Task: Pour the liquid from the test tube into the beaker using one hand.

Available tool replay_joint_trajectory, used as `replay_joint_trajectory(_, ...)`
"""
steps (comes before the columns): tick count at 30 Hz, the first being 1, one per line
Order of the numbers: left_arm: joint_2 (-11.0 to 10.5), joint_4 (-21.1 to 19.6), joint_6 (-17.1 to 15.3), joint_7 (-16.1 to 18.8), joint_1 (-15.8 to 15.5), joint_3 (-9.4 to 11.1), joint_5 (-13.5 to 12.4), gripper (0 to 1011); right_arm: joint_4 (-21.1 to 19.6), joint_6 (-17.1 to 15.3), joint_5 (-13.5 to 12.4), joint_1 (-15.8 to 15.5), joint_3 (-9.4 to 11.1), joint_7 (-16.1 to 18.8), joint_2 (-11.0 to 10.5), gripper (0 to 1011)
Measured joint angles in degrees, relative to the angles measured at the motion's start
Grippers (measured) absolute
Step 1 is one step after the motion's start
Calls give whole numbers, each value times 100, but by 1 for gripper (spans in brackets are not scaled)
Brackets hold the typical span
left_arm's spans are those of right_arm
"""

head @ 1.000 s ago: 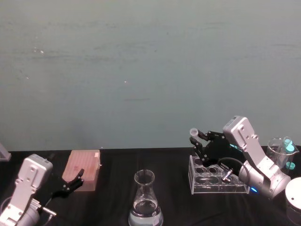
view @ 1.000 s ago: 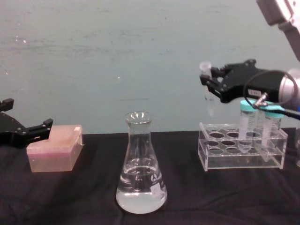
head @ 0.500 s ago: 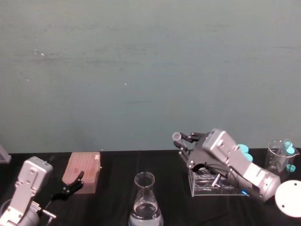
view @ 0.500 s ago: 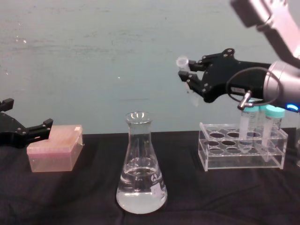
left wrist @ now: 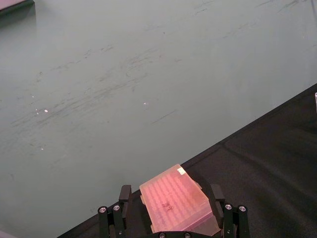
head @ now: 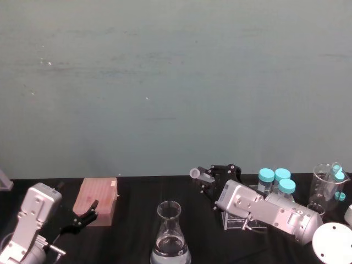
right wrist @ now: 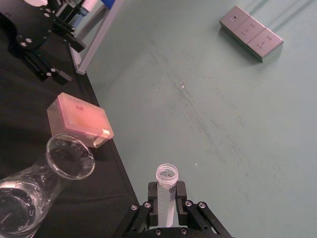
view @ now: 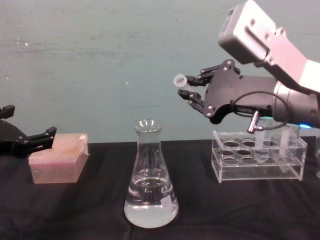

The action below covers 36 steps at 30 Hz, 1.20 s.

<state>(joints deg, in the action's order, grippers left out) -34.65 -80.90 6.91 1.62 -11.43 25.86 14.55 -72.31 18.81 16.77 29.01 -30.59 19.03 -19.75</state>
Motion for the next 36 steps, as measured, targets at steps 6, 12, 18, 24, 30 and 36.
replay_joint_trajectory(6, 0, 0, 0, 0, 0, 0, 0, 1000, 12, 163, 341, 41, -126, -138, -34, 209)
replay_joint_trajectory(12, 0, 0, 0, 0, 0, 0, 0, 1000, 28, 292, 711, 79, -240, -332, -66, 209)
replay_joint_trajectory(18, 0, 0, 0, 0, 0, 0, 0, 1000, 26, 404, 1028, 105, -356, -492, -100, 209)
replay_joint_trajectory(24, 0, 0, 0, 0, 0, 0, 0, 1000, -8, 493, 1205, 115, -453, -566, -124, 209)
replay_joint_trajectory(30, 0, 0, 0, 0, 0, 0, 0, 1000, -51, 564, 1351, 115, -528, -643, -151, 209)
replay_joint_trajectory(36, 0, 0, 0, 0, 0, 0, 0, 1000, -70, 618, 1505, 118, -573, -763, -185, 209)
